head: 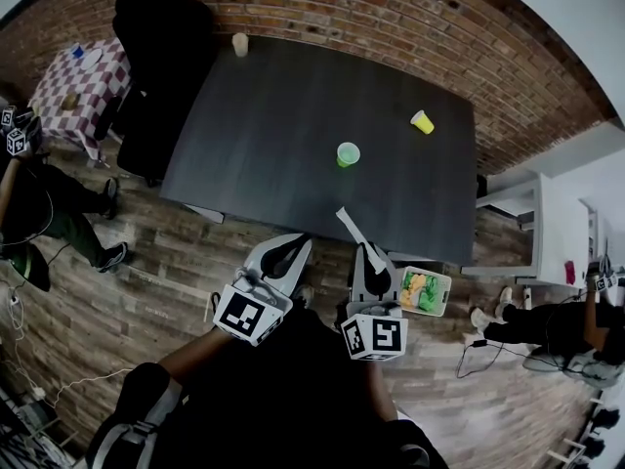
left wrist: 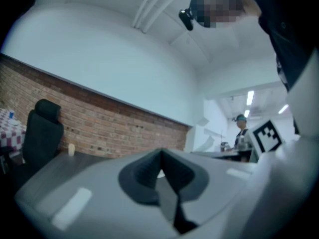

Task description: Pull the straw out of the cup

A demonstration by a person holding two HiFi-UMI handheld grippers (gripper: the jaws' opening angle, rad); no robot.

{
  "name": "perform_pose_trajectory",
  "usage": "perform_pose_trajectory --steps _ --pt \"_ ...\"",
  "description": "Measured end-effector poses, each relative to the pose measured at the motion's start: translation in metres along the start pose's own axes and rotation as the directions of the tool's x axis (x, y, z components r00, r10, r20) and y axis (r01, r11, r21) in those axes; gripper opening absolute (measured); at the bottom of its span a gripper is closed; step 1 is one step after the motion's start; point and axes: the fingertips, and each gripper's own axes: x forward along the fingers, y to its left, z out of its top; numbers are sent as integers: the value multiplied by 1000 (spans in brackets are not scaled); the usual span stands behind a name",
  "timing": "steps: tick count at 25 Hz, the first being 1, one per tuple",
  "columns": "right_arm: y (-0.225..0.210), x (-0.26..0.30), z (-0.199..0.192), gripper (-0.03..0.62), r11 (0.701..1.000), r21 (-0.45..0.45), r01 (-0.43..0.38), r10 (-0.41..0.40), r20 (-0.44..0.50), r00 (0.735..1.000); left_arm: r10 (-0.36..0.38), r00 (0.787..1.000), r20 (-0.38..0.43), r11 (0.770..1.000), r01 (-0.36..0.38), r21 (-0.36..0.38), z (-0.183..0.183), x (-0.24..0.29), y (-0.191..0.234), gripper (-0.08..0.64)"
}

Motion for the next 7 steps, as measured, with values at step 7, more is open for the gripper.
perform_pose_trajectory --steps 7 --pt "0 -2 1 38 1000 -8 -1 1 -2 1000 2 1000 -11 1000 -2 1 -1 -4 -1 3"
